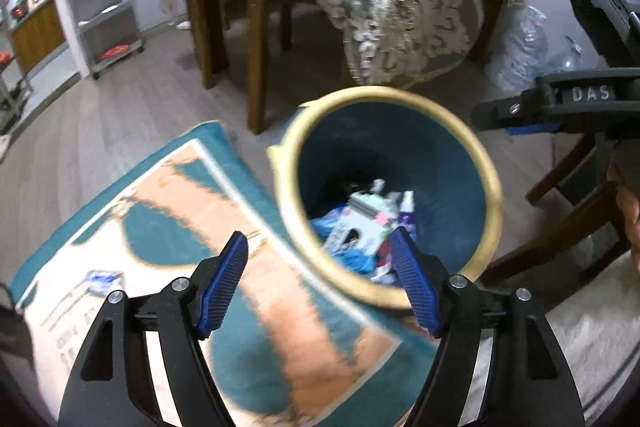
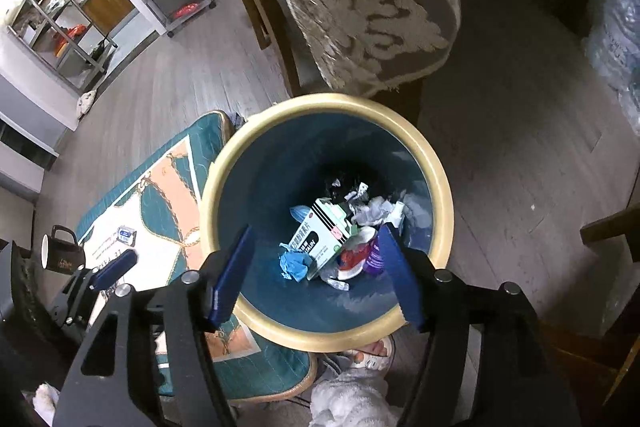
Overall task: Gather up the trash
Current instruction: 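Move both tools back over the cushion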
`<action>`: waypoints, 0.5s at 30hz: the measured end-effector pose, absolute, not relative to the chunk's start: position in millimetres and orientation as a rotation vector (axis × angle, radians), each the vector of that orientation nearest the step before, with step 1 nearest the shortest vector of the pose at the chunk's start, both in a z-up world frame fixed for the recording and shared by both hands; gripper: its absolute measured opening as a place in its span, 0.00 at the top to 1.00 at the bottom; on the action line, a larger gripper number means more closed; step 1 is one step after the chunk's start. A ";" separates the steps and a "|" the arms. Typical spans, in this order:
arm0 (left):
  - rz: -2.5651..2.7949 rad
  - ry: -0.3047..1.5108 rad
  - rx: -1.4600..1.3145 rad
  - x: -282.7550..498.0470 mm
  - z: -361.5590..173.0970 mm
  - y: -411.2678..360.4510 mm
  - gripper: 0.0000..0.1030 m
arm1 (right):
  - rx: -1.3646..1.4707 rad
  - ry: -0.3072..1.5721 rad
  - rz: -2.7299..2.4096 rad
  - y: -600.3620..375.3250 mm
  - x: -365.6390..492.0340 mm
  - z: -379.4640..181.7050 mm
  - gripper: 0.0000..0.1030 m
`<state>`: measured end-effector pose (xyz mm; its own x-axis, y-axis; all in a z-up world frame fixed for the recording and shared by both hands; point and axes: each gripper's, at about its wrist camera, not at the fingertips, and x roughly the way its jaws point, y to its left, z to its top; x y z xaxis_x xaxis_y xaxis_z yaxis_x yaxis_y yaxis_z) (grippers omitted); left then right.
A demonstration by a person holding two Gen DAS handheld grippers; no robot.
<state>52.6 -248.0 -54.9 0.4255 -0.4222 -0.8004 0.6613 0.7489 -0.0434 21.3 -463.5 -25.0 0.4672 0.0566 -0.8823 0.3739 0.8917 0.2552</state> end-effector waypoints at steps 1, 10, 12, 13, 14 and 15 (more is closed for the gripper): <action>-0.674 0.908 0.292 53.6 -53.2 -240.8 0.27 | 0.447 1.067 -0.198 -459.2 21.7 -22.1 0.32; -0.507 0.931 0.189 49.8 -41.8 -145.8 0.27 | 0.343 1.019 -0.114 -397.4 31.7 -1.7 0.27; -0.457 0.944 0.162 45.6 -43.9 -121.3 0.27 | 0.344 1.001 -0.079 -379.0 35.3 3.8 0.27; -0.434 0.950 0.152 43.4 -45.6 -110.7 0.27 | 0.348 0.996 -0.064 -370.9 37.6 5.1 0.26; -0.402 0.961 0.136 40.9 -48.7 -96.6 0.27 | 0.349 0.995 -0.048 -362.7 40.3 6.2 0.26; -0.380 0.972 0.121 38.5 -51.2 -86.1 0.27 | 0.347 0.998 -0.032 -352.2 44.2 7.1 0.26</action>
<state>38.5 -86.1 -51.2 0.5038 -0.2605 -0.8236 0.3675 0.9275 -0.0685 44.2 -352.2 7.1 0.5463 0.1313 -0.8272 0.1834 0.9449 0.2712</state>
